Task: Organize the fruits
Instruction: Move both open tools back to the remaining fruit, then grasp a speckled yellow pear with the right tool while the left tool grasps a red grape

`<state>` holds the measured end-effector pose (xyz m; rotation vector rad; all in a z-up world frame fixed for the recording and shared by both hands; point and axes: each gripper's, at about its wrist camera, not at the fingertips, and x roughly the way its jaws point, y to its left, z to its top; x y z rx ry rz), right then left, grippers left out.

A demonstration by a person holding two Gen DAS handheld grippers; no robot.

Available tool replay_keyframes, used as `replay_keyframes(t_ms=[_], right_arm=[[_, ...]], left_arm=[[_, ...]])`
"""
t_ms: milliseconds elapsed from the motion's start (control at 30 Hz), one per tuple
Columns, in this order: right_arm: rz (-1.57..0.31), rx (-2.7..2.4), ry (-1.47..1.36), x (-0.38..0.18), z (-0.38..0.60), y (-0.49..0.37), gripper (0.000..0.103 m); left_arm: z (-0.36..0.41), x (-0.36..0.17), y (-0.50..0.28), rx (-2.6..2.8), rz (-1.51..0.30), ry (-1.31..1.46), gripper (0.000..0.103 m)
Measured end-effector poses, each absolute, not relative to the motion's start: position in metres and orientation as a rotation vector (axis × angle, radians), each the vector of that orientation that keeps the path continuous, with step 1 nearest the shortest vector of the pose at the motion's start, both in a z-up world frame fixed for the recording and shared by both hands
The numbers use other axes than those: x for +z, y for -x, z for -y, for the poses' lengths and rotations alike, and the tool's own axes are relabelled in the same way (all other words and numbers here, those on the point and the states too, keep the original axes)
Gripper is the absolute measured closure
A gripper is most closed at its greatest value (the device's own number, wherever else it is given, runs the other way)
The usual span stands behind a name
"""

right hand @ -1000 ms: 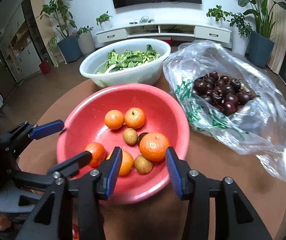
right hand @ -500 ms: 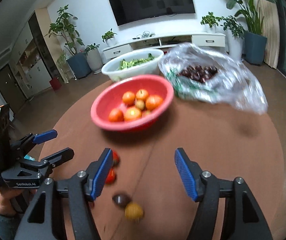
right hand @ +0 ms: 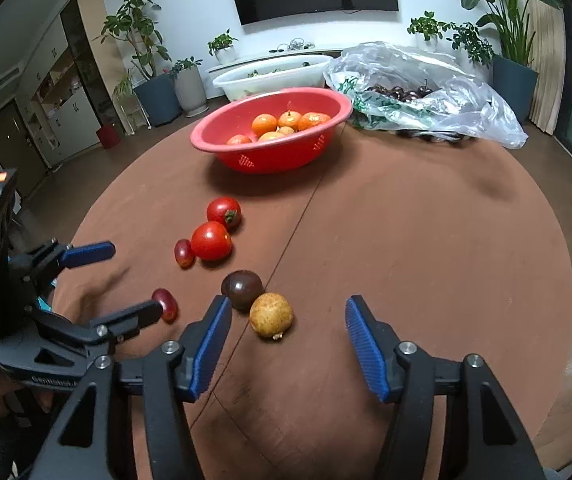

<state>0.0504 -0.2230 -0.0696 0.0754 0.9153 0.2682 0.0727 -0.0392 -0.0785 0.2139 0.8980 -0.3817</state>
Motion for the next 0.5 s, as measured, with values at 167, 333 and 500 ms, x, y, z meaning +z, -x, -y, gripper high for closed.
replay_keyframes(t_ms=[167,333,500], right_arm=[[-0.934,0.269,-0.076,-0.078,0.222,-0.048,0.044],[-0.936,0.268,-0.079,-0.081,0.222,-0.047,0.045],[-0.943,0.265,-0.081,-0.084,0.223,-0.047,0.046]], left_arm=[[0.044,-0.079,-0.074,-0.388,-0.904,-0.235,0.009],[0.055,-0.085,-0.084,-0.400,-0.932,-0.260,0.030],[0.059,-0.088,-0.085,-0.410,-0.939,-0.260,0.036]])
